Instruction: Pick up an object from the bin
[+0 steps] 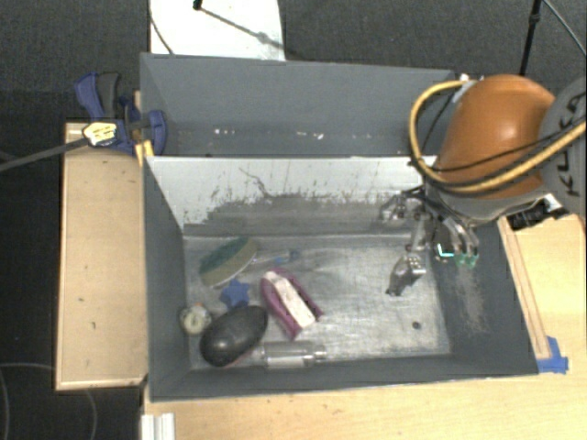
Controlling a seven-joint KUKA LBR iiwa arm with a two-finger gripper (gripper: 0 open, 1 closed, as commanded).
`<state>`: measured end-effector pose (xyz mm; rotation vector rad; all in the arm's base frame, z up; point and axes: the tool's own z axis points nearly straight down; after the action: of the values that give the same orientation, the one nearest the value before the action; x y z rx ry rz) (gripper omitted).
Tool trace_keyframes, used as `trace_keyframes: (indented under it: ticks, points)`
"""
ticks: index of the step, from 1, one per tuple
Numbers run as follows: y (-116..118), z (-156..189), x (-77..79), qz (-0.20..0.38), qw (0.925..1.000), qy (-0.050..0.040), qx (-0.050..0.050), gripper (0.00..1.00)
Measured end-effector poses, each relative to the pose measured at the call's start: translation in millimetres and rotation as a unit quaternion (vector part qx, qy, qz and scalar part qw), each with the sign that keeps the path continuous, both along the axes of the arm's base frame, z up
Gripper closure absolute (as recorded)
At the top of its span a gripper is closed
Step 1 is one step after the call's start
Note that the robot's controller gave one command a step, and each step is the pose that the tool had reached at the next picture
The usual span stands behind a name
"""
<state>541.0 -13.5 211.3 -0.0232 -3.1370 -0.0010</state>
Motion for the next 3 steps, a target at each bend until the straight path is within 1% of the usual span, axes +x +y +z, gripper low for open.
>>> trace_keyframes:
  ticks: [1, 2, 3]
  points:
    - [84, -31, -59.5, 0.056, 0.9984, 0.0000, 0.002, 0.00]
    - [158, -124, -28.0, 0.213, 0.9770, -0.0048, 0.001, 0.00]
    - [118, -139, -6.6, 0.073, 0.9973, -0.0059, 0.002, 0.00]
